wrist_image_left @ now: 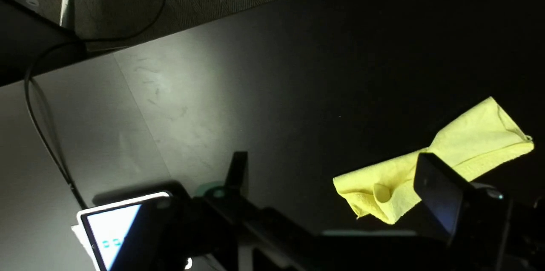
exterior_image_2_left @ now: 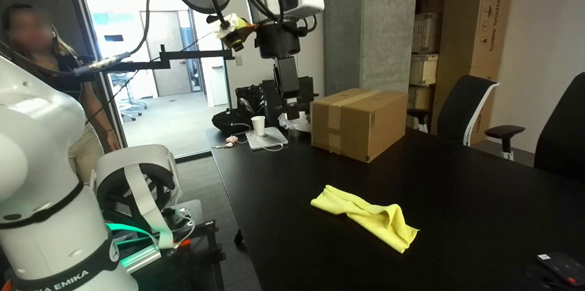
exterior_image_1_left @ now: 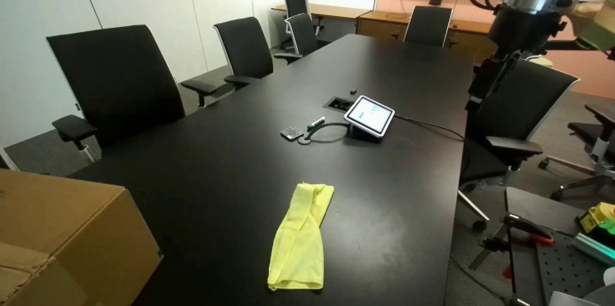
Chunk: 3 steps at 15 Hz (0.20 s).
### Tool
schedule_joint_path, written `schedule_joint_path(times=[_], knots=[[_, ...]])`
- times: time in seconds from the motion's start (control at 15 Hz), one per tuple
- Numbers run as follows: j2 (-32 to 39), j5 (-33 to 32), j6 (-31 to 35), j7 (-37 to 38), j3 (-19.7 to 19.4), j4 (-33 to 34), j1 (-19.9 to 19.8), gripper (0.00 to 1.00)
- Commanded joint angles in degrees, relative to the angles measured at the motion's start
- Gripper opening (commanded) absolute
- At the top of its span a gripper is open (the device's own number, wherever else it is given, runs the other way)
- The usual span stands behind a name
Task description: Fold the cloth
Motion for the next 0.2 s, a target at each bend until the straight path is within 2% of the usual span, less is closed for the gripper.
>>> schedule_joint_path(times=[0.0, 0.13], knots=[[0.71, 1.27, 0.18, -1.08, 2.48, 0.09, -2.51, 1.00], [2.25, 1.14, 0.31, -0.92, 2.82, 0.16, -2.38, 1.00]])
